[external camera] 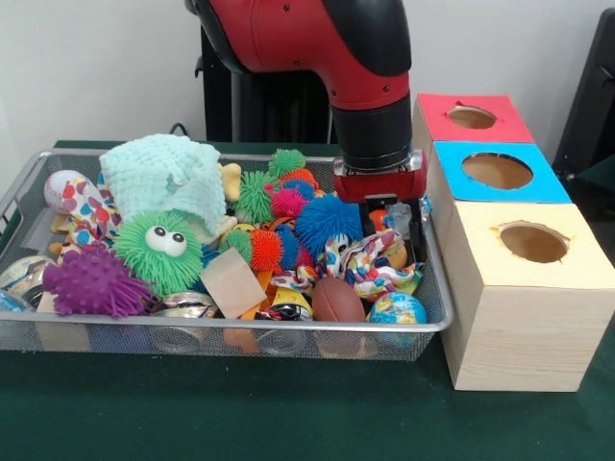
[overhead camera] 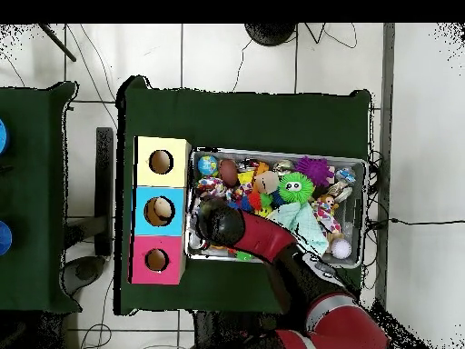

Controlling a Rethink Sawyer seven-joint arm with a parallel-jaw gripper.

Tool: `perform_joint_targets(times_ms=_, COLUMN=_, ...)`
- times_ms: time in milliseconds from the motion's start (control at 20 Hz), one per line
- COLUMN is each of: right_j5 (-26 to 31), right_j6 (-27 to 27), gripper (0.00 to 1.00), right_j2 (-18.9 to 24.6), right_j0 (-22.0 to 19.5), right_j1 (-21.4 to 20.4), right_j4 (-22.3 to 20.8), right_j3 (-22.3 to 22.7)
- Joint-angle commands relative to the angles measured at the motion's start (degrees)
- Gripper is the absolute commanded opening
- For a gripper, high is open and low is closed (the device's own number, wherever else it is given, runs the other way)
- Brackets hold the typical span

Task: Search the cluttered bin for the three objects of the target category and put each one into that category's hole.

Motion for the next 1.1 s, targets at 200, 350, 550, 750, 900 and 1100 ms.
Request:
perform_joint_targets(times_ms=200, right_j5=-6.4, right_j6=14.8, gripper=1.00, right_j2=-1.2, right_j0=5.6, right_j1=-2.6, right_j4=2.0, right_j3=1.3)
perform_joint_targets(times_ms=350, right_j5=-4.4, right_j6=15.4, gripper=1.00, right_j2=-9.4, right_j0=11.9, right_j1=-5.7, right_j4=4.1, right_j3=0.3)
perform_joint_targets(times_ms=550, right_j5=-4.5, right_j6=14.2, gripper=1.00, right_j2=-9.8, right_j0=12.0, right_j1=-6.4, right_j4=4.0, right_j3=-0.3)
perform_joint_targets(times_ms=750, right_j5=-5.3, right_j6=14.1, gripper=1.00, right_j2=-16.1, right_j0=16.3, right_j1=-8.2, right_j4=4.6, right_j3=-2.0)
perform_joint_targets(times_ms=900, right_j5=-4.3, right_j6=14.4, gripper=1.00, right_j2=-21.1, right_j0=19.9, right_j1=-9.8, right_j4=5.7, right_j3=-3.1)
perform_joint_targets(times_ms=1100, right_j5=-0.8, right_j6=13.3, gripper=1.00, right_j2=-23.2, right_j0=21.2, right_j1=-11.3, right_j4=6.3, right_j3=-4.5)
